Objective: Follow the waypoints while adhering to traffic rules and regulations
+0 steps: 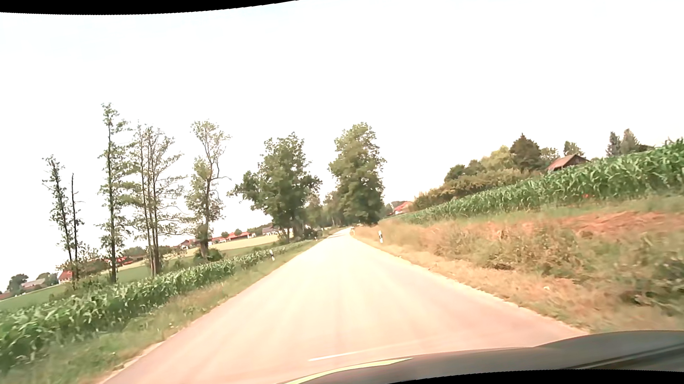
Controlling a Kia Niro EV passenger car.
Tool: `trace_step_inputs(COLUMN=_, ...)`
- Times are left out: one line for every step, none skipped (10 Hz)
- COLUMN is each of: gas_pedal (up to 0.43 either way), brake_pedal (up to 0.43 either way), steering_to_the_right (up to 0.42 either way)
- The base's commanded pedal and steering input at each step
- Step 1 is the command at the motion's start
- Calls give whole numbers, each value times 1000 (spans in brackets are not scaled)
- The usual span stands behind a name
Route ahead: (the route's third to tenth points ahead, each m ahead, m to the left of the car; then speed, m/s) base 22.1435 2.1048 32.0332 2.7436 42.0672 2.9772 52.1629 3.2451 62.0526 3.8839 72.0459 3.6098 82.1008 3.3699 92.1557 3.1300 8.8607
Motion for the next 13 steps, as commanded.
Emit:
trace_step_inputs(gas_pedal=378, brake_pedal=0, steering_to_the_right=-8)
trace_step_inputs(gas_pedal=390, brake_pedal=0, steering_to_the_right=-8)
trace_step_inputs(gas_pedal=390, brake_pedal=0, steering_to_the_right=-8)
trace_step_inputs(gas_pedal=390, brake_pedal=0, steering_to_the_right=-8)
trace_step_inputs(gas_pedal=390, brake_pedal=0, steering_to_the_right=-8)
trace_step_inputs(gas_pedal=390, brake_pedal=0, steering_to_the_right=-8)
trace_step_inputs(gas_pedal=390, brake_pedal=0, steering_to_the_right=-8)
trace_step_inputs(gas_pedal=390, brake_pedal=0, steering_to_the_right=-8)
trace_step_inputs(gas_pedal=378, brake_pedal=0, steering_to_the_right=-8)
trace_step_inputs(gas_pedal=378, brake_pedal=0, steering_to_the_right=-8)
trace_step_inputs(gas_pedal=378, brake_pedal=0, steering_to_the_right=-8)
trace_step_inputs(gas_pedal=378, brake_pedal=0, steering_to_the_right=-8)
trace_step_inputs(gas_pedal=378, brake_pedal=0, steering_to_the_right=-8)
